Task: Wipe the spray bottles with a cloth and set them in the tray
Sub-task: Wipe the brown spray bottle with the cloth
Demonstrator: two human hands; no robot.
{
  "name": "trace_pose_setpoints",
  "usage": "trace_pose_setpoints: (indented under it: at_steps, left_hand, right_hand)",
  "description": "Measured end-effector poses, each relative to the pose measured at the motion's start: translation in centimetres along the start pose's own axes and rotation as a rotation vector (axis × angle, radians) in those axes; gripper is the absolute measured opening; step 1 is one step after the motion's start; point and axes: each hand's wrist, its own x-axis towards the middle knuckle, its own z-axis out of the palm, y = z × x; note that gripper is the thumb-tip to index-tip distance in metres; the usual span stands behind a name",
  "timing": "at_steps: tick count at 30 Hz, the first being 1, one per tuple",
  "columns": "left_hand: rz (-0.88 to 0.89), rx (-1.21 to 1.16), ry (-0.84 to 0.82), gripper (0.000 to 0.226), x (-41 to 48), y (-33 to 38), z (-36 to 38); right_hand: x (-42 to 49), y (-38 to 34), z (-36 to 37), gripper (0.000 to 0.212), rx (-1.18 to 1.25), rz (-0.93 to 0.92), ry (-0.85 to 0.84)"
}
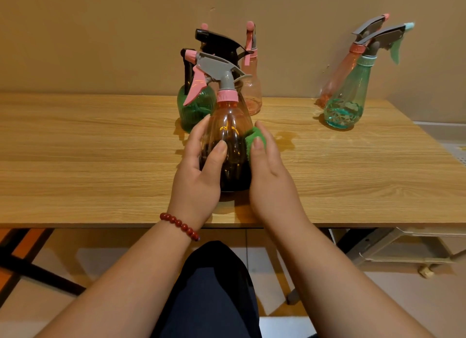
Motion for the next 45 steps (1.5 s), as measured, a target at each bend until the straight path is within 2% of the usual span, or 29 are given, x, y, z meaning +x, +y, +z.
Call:
trace_pose_setpoints:
  at_steps: [4, 6, 12, 17, 19, 21, 24, 26, 32, 36, 39, 45]
  left_hand:
    - [0.003, -0.023, 0.062, 0.064, 0.2, -0.3, -0.1]
    - [0.003, -0.019, 0.070, 0.063, 0.2, -0.3, -0.1]
    - [-0.016, 0.013, 0.055, 0.062, -0.1, -0.2, 0.0]
    - [-0.003, -0.014, 0.087, 0.057, 0.2, -0.2, -0.2]
    - [0.002, -0.026, 0.091, 0.054, 0.0, -0.1, -0.2]
    - [0.013, -0.036, 0.099, 0.056, -0.1, 0.1, -0.1]
    - [0.006, -0.062, 0.102, 0.063, -0.2, 0.2, -0.2]
    - [0.008, -0.071, 0.096, 0.061, -0.3, 0.3, -0.2]
    - [0.018, -0.083, 0.114, 0.046, -0.3, 0.6, -0.1]
    - [0.043, -0.064, 0.087, 0.052, -0.5, 0.7, -0.2]
    - [0.070, -0.023, 0.047, 0.044, -0.7, 1.0, 0.2]
    - [0.135, 0.143, -0.004, 0.041, -0.7, 0.3, 0.1]
  right_hand:
    - [-1.8, 0.6, 1.9, 0.051, -0.170, -0.189, 0.018]
    - [-1.7, 0.7, 2.0, 0.052, -0.176, -0.208, 0.025]
    - [0.1, 0.3, 0.5, 0.045, 0.102, 0.077, 0.042]
    - [-2.1, 0.7, 2.4, 0.049, -0.145, -0.191, 0.061]
    - [-2.4, 1.0, 2.7, 0.050, -0.169, -0.230, 0.074]
    - [-1.9, 0.7, 2.2, 0.051, -0.084, -0.174, 0.083]
    - [-0.5, 0.1, 1.1, 0.049, 0.110, 0.008, 0.062]
    - [-0.3, 0.1, 0.9, 0.047, 0.134, 0.049, 0.068]
    - [-2.0, 1.1, 2.2, 0.045, -0.179, -0.329, 0.120]
    - [-1.5, 0.6, 1.6, 0.047, -0.034, -0.201, 0.115]
    - [-1.5, 0.7, 1.3, 0.052, 0.100, -0.076, 0.099]
    - [-1.2, 0.1, 0.3, 0.052, 0.086, -0.049, 0.114]
